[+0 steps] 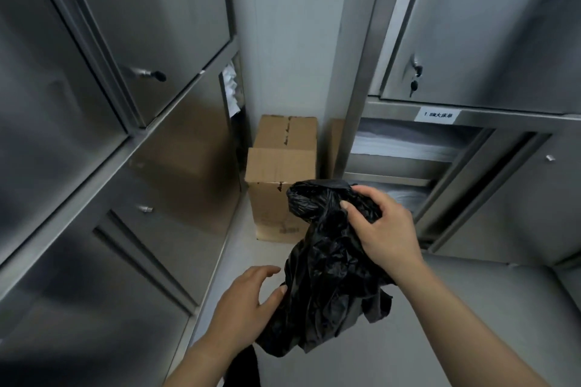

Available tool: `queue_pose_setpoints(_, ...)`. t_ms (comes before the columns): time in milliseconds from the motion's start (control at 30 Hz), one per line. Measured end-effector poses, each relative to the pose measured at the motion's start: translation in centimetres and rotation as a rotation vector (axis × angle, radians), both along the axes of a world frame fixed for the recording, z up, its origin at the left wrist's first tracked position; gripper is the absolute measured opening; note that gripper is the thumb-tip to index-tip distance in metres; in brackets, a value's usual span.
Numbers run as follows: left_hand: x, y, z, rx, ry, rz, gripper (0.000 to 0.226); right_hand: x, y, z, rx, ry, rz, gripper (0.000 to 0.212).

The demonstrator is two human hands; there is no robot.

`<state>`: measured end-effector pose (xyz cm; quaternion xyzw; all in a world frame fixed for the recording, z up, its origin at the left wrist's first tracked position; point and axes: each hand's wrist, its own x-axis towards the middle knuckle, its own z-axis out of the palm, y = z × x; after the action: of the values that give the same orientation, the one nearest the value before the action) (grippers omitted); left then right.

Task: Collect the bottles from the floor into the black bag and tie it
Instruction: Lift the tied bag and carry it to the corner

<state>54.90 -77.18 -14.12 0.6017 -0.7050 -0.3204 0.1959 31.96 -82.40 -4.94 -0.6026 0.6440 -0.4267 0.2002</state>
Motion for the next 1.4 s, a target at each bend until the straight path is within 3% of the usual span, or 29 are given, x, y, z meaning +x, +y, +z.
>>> queue_pose_setpoints(500, 3.8, -22.3, 1.5, 0.019, 0.109, -0.232, 0.041, 3.9, -16.3, 3.3, -0.075, -0.068, -0.219, 0.019)
queue_pose_setpoints(833, 3.5, -29.7, 2.8, -0.105, 0.108, -0.304, 0.033, 5.2, -21.8, 4.7, -0.124, -0.142, -0.256, 0.018)
queue_pose_setpoints(1000, 4.1, -31.0, 3.3, 0.009, 0.163, -0.208, 0.005, 4.1, -24.1, 5.9, -0.128, -0.164, -0.22, 0.02)
queue_pose_setpoints(1167, 4.3, -31.7, 5.4, 0.073, 0.363, 0.039, 0.013, 2.3, -26.3, 6.7, -0.131, -0.11, -0.182, 0.017)
queue_pose_setpoints(1400, 3.9, -33.3, 8.6, 0.243, 0.806, 0.342, 0.013, -0.6, -28.1, 6.5, -0.128, -0.057, -0.093, 0.023)
